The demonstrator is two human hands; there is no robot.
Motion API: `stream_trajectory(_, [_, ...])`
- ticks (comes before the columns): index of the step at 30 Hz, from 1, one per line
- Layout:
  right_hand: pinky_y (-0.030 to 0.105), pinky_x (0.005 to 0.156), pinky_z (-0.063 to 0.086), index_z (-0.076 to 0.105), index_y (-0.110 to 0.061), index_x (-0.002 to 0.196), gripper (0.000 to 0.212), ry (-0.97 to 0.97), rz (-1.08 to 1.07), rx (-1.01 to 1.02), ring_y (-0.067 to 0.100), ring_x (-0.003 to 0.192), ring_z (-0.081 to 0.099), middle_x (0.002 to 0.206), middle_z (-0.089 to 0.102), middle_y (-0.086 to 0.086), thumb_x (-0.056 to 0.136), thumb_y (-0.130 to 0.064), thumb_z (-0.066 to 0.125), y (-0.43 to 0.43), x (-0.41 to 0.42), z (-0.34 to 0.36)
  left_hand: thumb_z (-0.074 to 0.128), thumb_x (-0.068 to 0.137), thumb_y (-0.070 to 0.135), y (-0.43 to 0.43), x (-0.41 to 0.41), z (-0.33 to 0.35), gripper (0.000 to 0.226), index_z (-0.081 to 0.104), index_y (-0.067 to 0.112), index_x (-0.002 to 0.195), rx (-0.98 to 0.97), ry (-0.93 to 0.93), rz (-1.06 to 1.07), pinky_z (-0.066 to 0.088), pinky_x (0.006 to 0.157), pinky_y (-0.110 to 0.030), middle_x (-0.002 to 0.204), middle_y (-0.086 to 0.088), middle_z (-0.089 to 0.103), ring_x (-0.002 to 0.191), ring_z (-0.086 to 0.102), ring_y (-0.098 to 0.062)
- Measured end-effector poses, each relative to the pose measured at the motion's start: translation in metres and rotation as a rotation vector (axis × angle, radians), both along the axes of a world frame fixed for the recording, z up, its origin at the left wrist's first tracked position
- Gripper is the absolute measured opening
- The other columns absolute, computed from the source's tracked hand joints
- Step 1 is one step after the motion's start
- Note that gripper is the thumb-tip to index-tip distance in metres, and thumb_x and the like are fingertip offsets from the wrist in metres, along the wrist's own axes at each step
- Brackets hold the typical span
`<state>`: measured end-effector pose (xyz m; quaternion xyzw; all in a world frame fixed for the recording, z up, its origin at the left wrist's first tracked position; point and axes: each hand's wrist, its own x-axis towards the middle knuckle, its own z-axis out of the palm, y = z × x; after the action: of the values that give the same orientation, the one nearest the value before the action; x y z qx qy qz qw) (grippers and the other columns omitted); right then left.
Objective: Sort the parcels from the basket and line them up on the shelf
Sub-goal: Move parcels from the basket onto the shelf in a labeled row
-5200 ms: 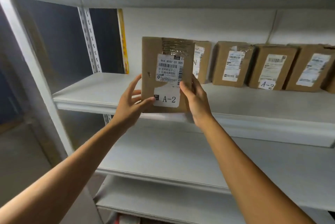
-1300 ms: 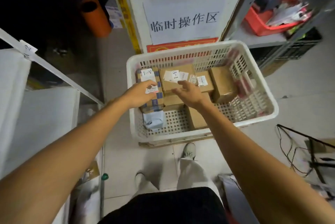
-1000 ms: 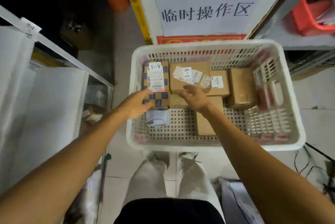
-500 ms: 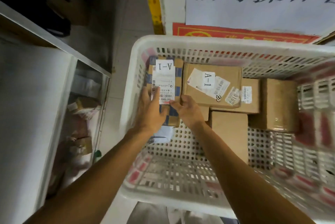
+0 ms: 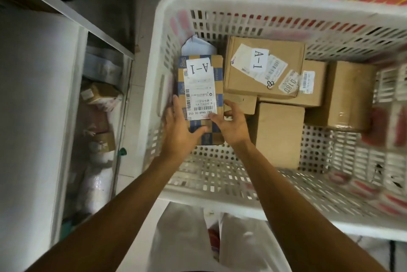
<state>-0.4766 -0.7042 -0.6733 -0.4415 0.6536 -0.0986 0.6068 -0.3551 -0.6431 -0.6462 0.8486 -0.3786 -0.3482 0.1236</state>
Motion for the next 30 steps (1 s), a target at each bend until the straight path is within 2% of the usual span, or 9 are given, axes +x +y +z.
stream_trajectory(2, [0.03, 0.089, 0.052, 0.045, -0.019, 0.138, 0.059, -0.05, -0.035, 0.007, 0.013, 0.108, 0.055, 0.126, 0.055, 0.005, 0.086, -0.029, 0.072, 0.002, 0.003, -0.004, 0.079, 0.075, 0.036, 0.0, 0.002, -0.001, 0.112, 0.001, 0.019, 0.153, -0.015, 0.057, 0.016, 0.037, 0.105, -0.038, 0.15, -0.008, 0.029, 0.135, 0.033, -0.023])
stream_trajectory(5, [0.016, 0.072, 0.054, 0.042, -0.01, 0.139, 0.053, -0.219, -0.174, 0.071, 0.013, 0.098, 0.063, 0.114, 0.063, 0.004, 0.091, -0.01, 0.065, 0.011, 0.004, -0.005, 0.081, 0.074, 0.021, 0.004, 0.001, -0.005, 0.106, 0.009, 0.025, 0.151, -0.125, 0.25, 0.114, 0.048, 0.089, -0.023, 0.14, 0.005, 0.048, 0.116, 0.053, -0.009])
stream_trajectory(11, [0.012, 0.072, 0.053, 0.048, -0.014, 0.133, 0.051, -0.225, -0.112, 0.049, -0.013, 0.081, 0.063, 0.105, 0.066, -0.007, 0.088, -0.018, 0.071, 0.032, -0.02, -0.002, 0.086, 0.066, 0.017, 0.032, -0.01, -0.009, 0.1, 0.021, 0.024, 0.142, -0.173, 0.372, 0.205, 0.044, 0.1, -0.026, 0.137, 0.005, 0.048, 0.122, 0.048, -0.006])
stream_trajectory(16, [0.029, 0.088, 0.056, 0.048, -0.018, 0.134, 0.056, -0.271, -0.1, 0.041, 0.001, 0.096, 0.063, 0.109, 0.065, -0.006, 0.085, -0.022, 0.075, 0.04, -0.039, 0.023, 0.084, 0.06, 0.016, 0.041, -0.015, 0.013, 0.095, 0.034, 0.022, 0.14, -0.184, 0.505, 0.215, 0.052, 0.093, -0.032, 0.132, 0.005, 0.055, 0.117, 0.057, -0.007])
stream_trajectory(19, [0.034, 0.089, 0.056, 0.048, -0.015, 0.135, 0.056, -0.348, -0.122, 0.036, 0.018, 0.103, 0.067, 0.119, 0.066, 0.005, 0.086, -0.019, 0.073, 0.038, -0.043, 0.043, 0.08, 0.071, -0.001, 0.035, -0.013, 0.041, 0.077, 0.041, 0.012, 0.136, -0.205, 0.52, 0.221, 0.054, 0.074, -0.016, 0.119, 0.004, 0.061, 0.094, 0.065, 0.005])
stream_trajectory(20, [0.036, 0.089, 0.057, 0.048, -0.013, 0.134, 0.055, -0.377, -0.117, 0.027, 0.023, 0.105, 0.067, 0.121, 0.066, 0.01, 0.086, -0.017, 0.073, 0.036, -0.043, 0.051, 0.077, 0.073, -0.002, 0.035, -0.011, 0.05, 0.068, 0.045, 0.012, 0.132, -0.218, 0.521, 0.222, 0.056, 0.075, -0.02, 0.113, 0.006, 0.063, 0.091, 0.065, 0.004])
stream_trajectory(22, [0.04, 0.089, 0.057, 0.049, -0.015, 0.132, 0.057, -0.416, -0.109, 0.004, 0.026, 0.107, 0.067, 0.123, 0.065, 0.013, 0.083, -0.021, 0.077, 0.034, -0.043, 0.066, 0.079, 0.074, 0.005, 0.034, -0.005, 0.068, 0.059, 0.051, 0.015, 0.125, -0.227, 0.508, 0.205, 0.056, 0.086, -0.035, 0.109, 0.005, 0.065, 0.1, 0.065, -0.007])
stream_trajectory(25, [0.045, 0.092, 0.055, 0.05, -0.022, 0.131, 0.061, -0.427, -0.087, -0.039, 0.025, 0.111, 0.065, 0.125, 0.064, 0.01, 0.078, -0.03, 0.079, 0.032, -0.045, 0.091, 0.078, 0.077, 0.017, 0.032, 0.008, 0.091, 0.053, 0.055, 0.021, 0.125, -0.251, 0.493, 0.143, 0.055, 0.088, -0.04, 0.114, -0.001, 0.063, 0.104, 0.062, -0.016])
stream_trajectory(30, [0.021, 0.063, 0.056, 0.041, -0.017, 0.133, 0.053, -0.471, -0.032, -0.074, 0.022, 0.101, 0.068, 0.122, 0.065, 0.007, 0.089, -0.017, 0.069, 0.032, -0.05, 0.138, 0.078, 0.07, 0.046, 0.038, 0.029, 0.133, 0.07, 0.041, 0.043, 0.129, -0.316, 0.569, 0.1, 0.051, 0.094, -0.047, 0.125, 0.005, 0.059, 0.113, 0.059, -0.016])
